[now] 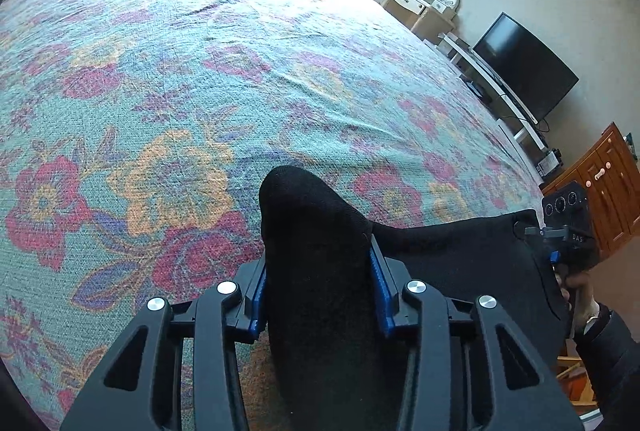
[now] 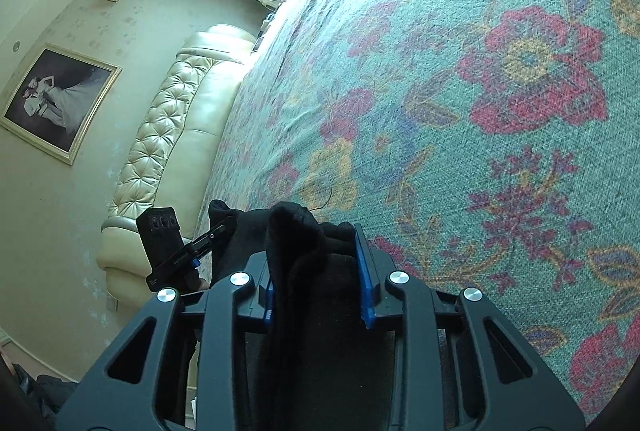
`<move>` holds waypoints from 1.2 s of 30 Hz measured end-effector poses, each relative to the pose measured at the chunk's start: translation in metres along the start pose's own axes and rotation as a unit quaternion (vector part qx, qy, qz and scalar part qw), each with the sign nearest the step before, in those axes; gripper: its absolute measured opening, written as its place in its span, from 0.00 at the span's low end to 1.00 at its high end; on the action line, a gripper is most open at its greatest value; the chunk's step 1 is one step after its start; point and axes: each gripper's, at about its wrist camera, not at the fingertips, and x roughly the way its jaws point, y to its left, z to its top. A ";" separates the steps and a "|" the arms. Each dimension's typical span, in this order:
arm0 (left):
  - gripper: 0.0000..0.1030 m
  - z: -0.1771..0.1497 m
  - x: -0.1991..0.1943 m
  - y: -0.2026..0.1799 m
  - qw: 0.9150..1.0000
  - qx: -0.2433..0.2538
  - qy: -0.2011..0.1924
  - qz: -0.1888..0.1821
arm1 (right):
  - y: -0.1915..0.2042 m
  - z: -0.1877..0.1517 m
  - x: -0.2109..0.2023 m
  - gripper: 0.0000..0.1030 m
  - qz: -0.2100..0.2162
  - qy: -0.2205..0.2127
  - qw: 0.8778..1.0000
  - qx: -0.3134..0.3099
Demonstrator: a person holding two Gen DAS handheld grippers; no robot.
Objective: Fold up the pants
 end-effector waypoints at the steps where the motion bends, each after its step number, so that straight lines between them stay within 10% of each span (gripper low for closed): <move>1: 0.40 0.000 -0.001 0.003 1.000 0.000 -0.001 0.001 | 0.003 0.002 0.003 0.29 0.001 -0.001 1.000 -0.002; 36: 0.40 0.064 -0.018 0.112 0.998 -0.046 -0.012 0.045 | 0.027 0.055 0.133 0.27 0.079 0.003 0.996 0.040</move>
